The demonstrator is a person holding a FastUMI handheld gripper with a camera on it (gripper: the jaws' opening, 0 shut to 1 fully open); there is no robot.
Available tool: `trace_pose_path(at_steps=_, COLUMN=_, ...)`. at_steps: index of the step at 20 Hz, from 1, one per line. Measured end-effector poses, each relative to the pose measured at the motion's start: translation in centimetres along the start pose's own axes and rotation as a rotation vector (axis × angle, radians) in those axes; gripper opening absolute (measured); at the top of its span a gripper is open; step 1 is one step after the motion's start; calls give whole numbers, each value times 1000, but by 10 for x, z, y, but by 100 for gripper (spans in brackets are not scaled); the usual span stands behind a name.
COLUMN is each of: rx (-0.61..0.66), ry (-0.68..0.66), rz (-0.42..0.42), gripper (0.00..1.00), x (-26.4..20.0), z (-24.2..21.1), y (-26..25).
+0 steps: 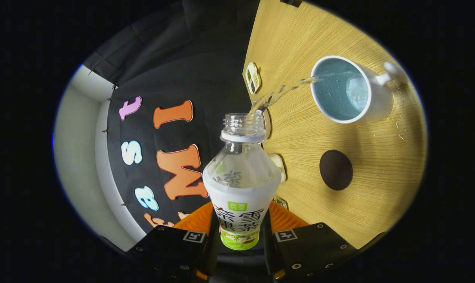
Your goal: Take the bottle from table, then pour the juice into the cup, finally place the bottle on the coaster
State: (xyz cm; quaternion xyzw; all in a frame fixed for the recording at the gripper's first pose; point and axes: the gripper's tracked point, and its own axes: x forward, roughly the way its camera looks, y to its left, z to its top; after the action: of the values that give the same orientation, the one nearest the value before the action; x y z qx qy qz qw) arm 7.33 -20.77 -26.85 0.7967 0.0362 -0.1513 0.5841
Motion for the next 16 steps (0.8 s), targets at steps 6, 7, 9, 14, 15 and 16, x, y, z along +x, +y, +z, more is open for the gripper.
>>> trace_pose_path(at_steps=6, rx=4, ry=1, rz=7, gripper=49, x=-1, z=0, y=6)
trace_pose_path(at_steps=7, rx=12, ry=3, rz=9, gripper=49, x=-1, z=-1, y=7)
trace_pose_path(at_steps=9, rx=24, ry=5, rz=7, gripper=49, x=-1, z=-1, y=6)
trace_pose_path(at_steps=14, rx=35, ry=11, rz=6, gripper=49, x=-1, z=-4, y=8)
trace_pose_path(at_steps=15, rx=38, ry=10, rz=5, gripper=49, x=-1, z=-4, y=8)
trace_pose_path(at_steps=16, rx=39, ry=8, rz=3, gripper=49, x=-1, z=-4, y=8)
